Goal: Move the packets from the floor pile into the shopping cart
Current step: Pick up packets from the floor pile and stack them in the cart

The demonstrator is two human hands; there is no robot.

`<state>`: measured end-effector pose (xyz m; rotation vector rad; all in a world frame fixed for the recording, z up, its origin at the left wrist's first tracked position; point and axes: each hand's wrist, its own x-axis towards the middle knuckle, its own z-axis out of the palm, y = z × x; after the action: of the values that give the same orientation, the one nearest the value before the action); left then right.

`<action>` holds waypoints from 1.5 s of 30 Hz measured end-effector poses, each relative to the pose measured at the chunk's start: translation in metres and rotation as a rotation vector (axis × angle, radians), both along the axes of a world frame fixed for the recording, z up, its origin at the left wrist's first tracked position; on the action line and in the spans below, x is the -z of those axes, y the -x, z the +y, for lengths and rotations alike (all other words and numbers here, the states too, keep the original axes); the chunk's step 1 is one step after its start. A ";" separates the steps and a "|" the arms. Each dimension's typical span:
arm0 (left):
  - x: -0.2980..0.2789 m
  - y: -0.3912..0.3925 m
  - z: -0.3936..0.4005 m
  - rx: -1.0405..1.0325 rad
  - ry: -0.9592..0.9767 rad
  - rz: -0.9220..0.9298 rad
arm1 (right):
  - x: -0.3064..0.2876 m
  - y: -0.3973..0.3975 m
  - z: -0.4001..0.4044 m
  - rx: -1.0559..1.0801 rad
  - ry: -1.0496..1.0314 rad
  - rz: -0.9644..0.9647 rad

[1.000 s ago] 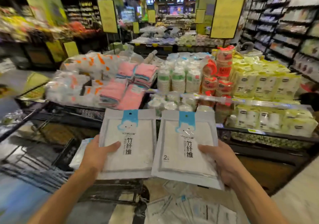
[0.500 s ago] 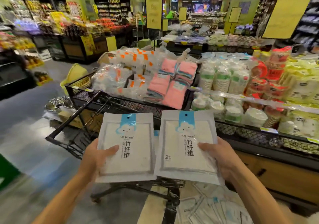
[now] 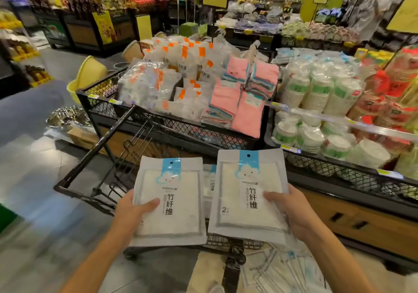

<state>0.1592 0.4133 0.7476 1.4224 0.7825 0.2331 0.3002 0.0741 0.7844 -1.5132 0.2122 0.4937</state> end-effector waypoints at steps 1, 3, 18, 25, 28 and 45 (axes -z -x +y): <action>0.007 -0.010 0.006 -0.003 0.009 0.015 | 0.007 -0.013 0.009 -0.004 0.002 0.006; 0.019 -0.030 0.019 -0.021 0.024 0.047 | 0.024 -0.041 0.026 -0.009 -0.001 0.027; 0.153 -0.184 0.126 0.059 0.095 0.333 | 0.171 -0.180 0.121 0.083 0.135 0.301; 0.245 -0.262 0.154 0.178 0.123 0.389 | 0.242 -0.227 0.168 0.070 0.280 0.379; 0.286 -0.289 0.163 0.237 0.112 0.415 | 0.279 -0.249 0.187 0.039 0.335 0.409; 0.358 -0.326 0.133 0.522 -1.133 0.681 | 0.378 -0.256 0.208 -0.094 1.168 0.074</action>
<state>0.4854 0.5463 0.3899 2.8072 0.8017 -0.2996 0.5565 0.2826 0.4061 -2.6495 0.5475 0.5228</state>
